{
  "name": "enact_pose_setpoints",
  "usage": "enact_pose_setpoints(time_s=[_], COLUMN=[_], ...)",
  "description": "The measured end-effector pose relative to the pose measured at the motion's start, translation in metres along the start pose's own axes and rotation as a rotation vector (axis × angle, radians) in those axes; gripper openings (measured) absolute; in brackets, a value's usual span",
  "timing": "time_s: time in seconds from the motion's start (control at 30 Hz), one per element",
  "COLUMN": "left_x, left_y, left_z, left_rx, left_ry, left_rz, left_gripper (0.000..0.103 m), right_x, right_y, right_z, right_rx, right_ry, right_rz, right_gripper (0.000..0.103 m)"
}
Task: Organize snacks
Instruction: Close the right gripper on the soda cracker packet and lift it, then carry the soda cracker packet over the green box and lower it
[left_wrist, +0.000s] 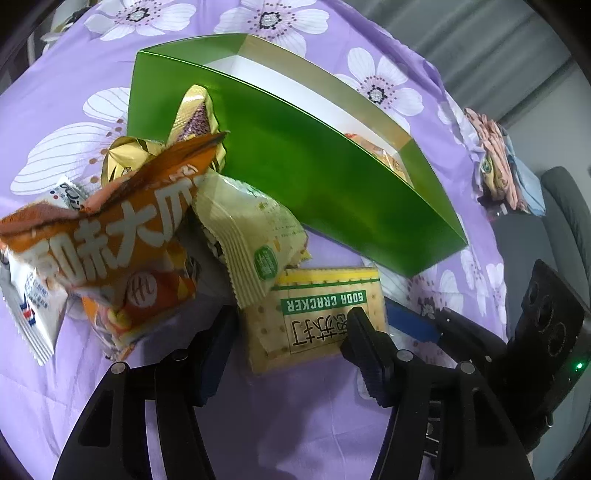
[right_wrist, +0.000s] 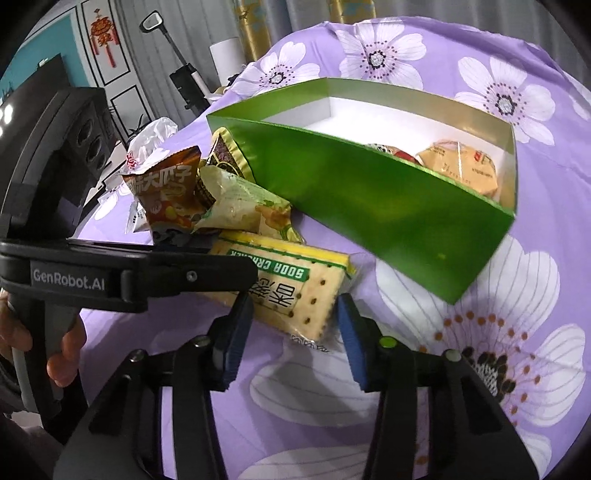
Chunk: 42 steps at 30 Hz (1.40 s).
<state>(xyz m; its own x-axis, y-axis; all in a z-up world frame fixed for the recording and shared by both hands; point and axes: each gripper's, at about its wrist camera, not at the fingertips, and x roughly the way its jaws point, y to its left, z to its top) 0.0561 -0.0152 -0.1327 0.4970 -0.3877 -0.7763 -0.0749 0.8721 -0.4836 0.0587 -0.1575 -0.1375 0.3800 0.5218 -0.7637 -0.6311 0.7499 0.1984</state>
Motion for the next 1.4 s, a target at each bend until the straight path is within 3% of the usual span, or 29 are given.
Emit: enact_pose_setpoints(time_s=[0.57, 0.93, 1.4], left_x=[-0.023, -0.036, -0.070], left_y=[-0.011, -0.016, -0.029], left_z=[-0.023, -0.027, -0.009], left_rx=[0.025, 0.025, 0.080], left_ry=[-0.022, -0.038, -0.138], left_rz=[0.008, 0.002, -0.001], left_gripper=[0.062, 0.062, 0.062], right_x=[-0.035, -0.056, -0.083], right_y=[0.022, 0.035, 0.041], right_z=[-0.022, -0.016, 0.005], right_rx=[0.037, 0.015, -0.011], right_ry=[-0.084, -0.153, -0.256], right_rz=[-0.082, -0.131, -0.140], right_gripper=[0.038, 0.035, 0.030])
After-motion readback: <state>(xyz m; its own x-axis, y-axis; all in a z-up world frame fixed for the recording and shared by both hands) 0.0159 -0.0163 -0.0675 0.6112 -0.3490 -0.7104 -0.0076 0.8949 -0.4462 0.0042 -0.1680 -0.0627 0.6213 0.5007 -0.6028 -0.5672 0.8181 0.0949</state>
